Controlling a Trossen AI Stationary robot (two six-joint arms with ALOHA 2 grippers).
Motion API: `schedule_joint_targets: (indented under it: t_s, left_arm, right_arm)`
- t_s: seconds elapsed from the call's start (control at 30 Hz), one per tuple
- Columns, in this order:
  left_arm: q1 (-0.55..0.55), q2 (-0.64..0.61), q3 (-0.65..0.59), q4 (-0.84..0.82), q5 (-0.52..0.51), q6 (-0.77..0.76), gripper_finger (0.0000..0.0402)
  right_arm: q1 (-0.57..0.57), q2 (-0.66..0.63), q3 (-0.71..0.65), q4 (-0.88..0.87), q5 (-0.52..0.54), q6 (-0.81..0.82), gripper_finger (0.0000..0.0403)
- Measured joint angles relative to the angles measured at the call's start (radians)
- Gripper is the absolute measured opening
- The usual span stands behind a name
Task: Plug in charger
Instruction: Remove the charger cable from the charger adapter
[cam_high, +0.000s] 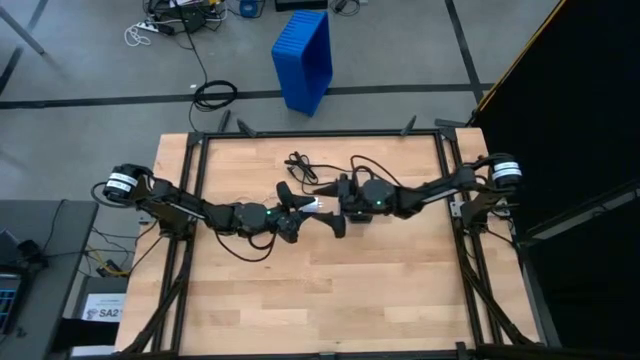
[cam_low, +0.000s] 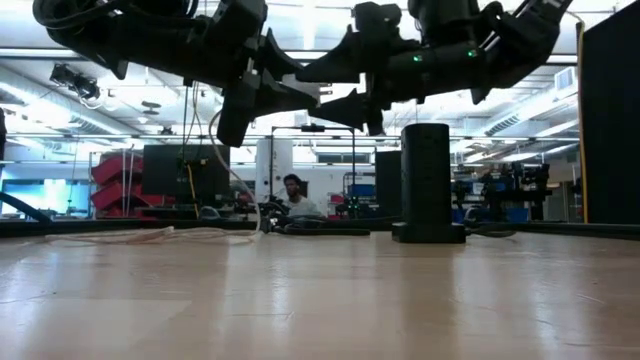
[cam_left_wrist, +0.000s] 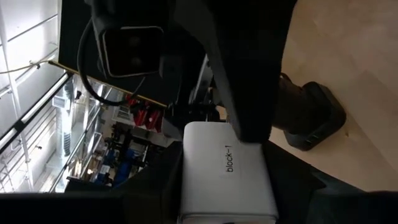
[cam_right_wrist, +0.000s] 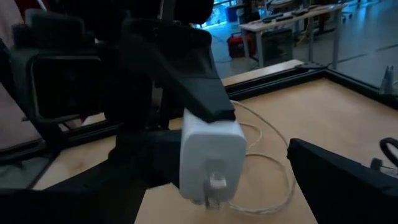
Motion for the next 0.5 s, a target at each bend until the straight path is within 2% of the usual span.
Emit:
schedule_joint_targets:
  t_s: [0.07,0.17,0.3,0.43,0.5]
  left_arm:
    - [0.000,0.000,0.000,0.000,0.001,0.000,0.0155]
    - [-0.001,0.000,0.000,0.000,0.002,-0.002,0.0155]
    - [-0.001,0.000,0.000,0.000,0.020,-0.005,0.0155]
    - [0.000,0.001,0.000,0.007,0.053,-0.005,0.0155]
    - [0.000,0.001,-0.001,0.007,0.054,0.001,0.0155]
  right_arm:
    - [0.000,0.005,0.007,-0.002,-0.001,0.015,0.0331]
    - [0.000,0.005,0.008,-0.001,-0.003,0.029,0.0293]
    - [-0.003,0.005,0.008,0.014,-0.007,0.049,0.0210]
    - [-0.011,0.004,0.008,0.012,-0.056,0.055,0.0119]
    - [-0.018,0.004,0.008,0.011,-0.084,0.063,0.0089]
